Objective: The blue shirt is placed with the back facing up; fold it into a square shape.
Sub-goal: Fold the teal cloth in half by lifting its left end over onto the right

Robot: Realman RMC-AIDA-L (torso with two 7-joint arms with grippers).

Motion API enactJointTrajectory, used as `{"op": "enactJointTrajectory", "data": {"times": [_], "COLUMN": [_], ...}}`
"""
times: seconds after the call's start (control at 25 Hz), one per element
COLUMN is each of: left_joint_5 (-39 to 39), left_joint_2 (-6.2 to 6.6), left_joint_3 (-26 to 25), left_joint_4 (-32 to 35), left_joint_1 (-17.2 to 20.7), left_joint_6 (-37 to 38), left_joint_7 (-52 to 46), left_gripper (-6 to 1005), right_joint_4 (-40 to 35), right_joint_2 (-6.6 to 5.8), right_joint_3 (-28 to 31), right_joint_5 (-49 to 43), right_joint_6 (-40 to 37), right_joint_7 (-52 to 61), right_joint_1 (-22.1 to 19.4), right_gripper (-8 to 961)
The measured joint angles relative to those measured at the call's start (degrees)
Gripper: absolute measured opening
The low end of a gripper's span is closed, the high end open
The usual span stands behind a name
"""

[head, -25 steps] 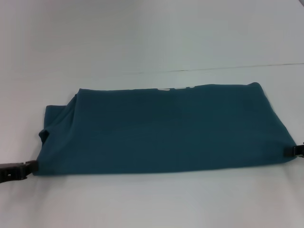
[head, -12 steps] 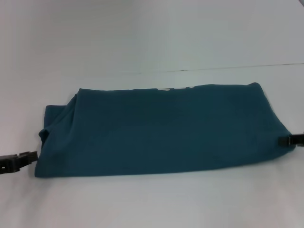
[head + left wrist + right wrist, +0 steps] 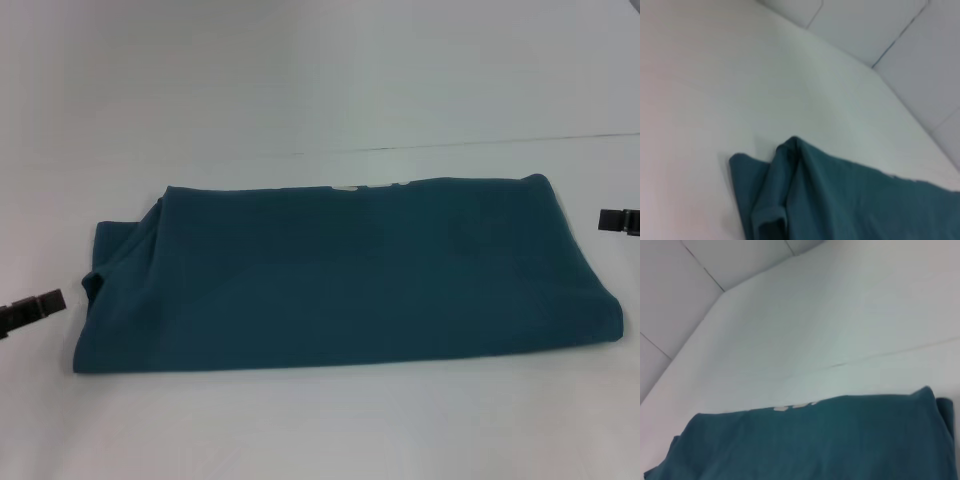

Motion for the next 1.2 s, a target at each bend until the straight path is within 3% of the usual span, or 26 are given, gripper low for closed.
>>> {"op": "enactJointTrajectory", "data": {"times": [0.2,0.48,0.56,0.8,1.2], "left_joint_5": [-0.91,-1.38,-1.64,-1.88,1.45], "left_joint_2": [0.12,0.10,0.10,0.13,-0.06], "left_joint_3": [-0.86,-0.93,-0.91,-0.15,0.50], "left_joint_4": [0.07,-0.33,-0.40,-1.09,-1.51], "left_joint_1": [0.32,0.17,0.01,-0.35,0.30], "left_joint_6": [1.23,2.51,2.53,2.58,3.85], "left_joint_7": [-0.56,-0.97,-0.97,-0.44,-4.30], "left_gripper": [462,732,854,850,846], "right_joint_4": [-0.05,0.51,0.87,3.80,4.43], "right_joint_2": [-0.02,0.45,0.63,0.83,0.93], "right_joint_3": [0.03,-2.07,-2.25,-3.32,-4.50], "right_joint_5": [0.19,-1.08,-1.26,-1.41,0.07], "right_joint_6": [0.39,6.26,8.26,11.56,10.18], "right_joint_7": [-0.59,0.21,0.74,0.82,0.85], "right_joint_1": [0.36,1.79,2.46,4.39,5.61], "right_gripper": [827,921,920,915,914]}}
